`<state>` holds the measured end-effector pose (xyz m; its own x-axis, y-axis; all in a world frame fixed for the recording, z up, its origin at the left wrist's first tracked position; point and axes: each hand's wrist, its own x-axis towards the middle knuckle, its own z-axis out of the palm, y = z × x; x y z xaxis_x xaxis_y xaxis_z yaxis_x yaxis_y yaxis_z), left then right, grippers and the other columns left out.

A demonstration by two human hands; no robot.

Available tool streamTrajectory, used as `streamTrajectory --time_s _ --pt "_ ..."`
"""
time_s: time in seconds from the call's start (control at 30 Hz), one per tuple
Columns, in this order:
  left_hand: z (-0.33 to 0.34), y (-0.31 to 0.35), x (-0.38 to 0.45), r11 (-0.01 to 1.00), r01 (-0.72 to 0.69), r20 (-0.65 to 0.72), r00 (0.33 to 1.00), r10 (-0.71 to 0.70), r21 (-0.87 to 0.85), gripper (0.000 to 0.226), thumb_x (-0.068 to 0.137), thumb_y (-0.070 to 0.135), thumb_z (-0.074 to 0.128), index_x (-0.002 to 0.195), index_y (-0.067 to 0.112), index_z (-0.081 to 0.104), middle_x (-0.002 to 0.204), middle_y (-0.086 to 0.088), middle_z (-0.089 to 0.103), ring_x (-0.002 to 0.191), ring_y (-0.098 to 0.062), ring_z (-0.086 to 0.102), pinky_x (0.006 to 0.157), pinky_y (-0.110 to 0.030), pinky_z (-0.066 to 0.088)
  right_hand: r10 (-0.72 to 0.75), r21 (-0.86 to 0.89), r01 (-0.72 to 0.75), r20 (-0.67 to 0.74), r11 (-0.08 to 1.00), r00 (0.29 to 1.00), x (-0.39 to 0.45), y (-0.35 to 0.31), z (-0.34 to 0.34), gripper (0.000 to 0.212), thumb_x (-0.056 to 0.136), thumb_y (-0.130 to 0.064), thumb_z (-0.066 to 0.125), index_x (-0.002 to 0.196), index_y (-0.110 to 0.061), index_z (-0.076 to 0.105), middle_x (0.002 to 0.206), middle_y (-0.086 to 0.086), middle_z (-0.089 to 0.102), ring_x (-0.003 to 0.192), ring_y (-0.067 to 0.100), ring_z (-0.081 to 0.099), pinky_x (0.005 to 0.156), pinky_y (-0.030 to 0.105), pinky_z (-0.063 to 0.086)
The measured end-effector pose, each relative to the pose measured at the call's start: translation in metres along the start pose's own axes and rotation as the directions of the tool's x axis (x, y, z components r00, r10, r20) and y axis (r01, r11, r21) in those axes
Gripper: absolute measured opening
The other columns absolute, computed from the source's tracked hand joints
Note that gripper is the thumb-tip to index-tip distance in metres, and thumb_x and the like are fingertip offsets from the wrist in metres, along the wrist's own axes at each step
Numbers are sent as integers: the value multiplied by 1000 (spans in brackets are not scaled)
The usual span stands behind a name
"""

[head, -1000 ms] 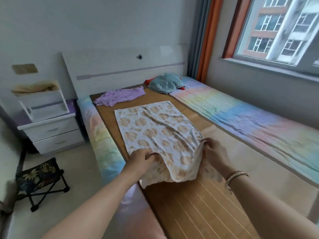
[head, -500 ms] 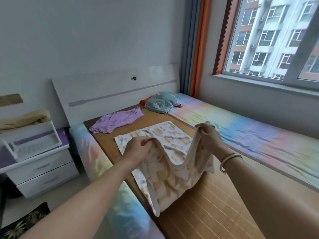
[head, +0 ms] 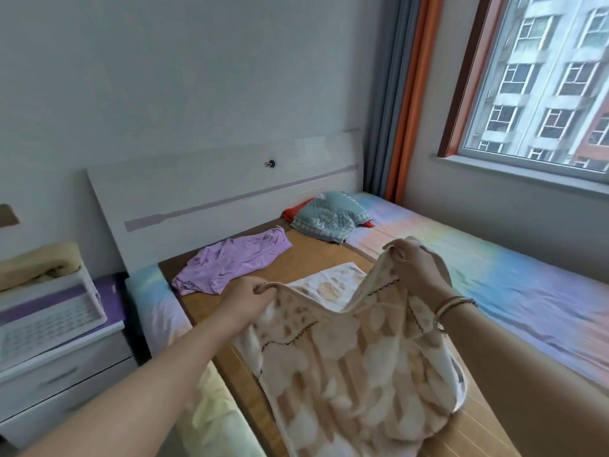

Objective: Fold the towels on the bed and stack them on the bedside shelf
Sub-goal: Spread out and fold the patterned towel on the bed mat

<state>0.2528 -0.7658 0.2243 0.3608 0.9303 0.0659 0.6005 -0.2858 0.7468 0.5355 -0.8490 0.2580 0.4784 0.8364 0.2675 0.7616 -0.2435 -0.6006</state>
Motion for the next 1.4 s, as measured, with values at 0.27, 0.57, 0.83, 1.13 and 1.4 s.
streamTrajectory --time_s 0.27,0.57,0.83,1.13,1.4 --pt "-3 -146 187 984 69 24 998 -66 -166 44 92 16 58 59 15 28 49 8 26 47 -11 24 42 -16 23 71 -121 -70 6 990 997 149 -15 186 25 97 -11 40 105 -5 63 91 18 66 80 33 62 72 39 51" --pt "81 -347 355 947 294 314 918 -241 -132 41 92 19 59 55 12 42 54 2 31 49 -14 28 52 -27 21 353 -340 -340 -24 877 935 265 51 398 22 91 -22 41 86 -19 62 82 5 66 80 28 60 75 38 49" --pt "158 -458 416 969 247 196 950 -244 8 24 95 24 50 71 22 53 82 3 48 66 -10 50 55 -23 35 288 -412 -243 48 878 957 344 125 533 23 97 -19 36 87 -7 53 85 14 57 90 34 51 68 38 41" --pt "187 -507 453 981 168 388 901 -194 101 28 92 42 53 72 23 51 59 6 53 51 -8 47 52 -25 36 397 -613 -287 48 736 916 378 169 622 24 97 -19 34 102 -9 56 110 17 53 111 35 45 73 39 39" --pt "177 -525 459 986 167 497 854 -155 21 14 93 28 56 80 23 55 69 3 55 53 -2 43 55 -20 37 407 -672 -299 4 678 914 389 183 646 22 91 -12 40 111 -11 52 117 17 48 110 35 45 68 37 35"
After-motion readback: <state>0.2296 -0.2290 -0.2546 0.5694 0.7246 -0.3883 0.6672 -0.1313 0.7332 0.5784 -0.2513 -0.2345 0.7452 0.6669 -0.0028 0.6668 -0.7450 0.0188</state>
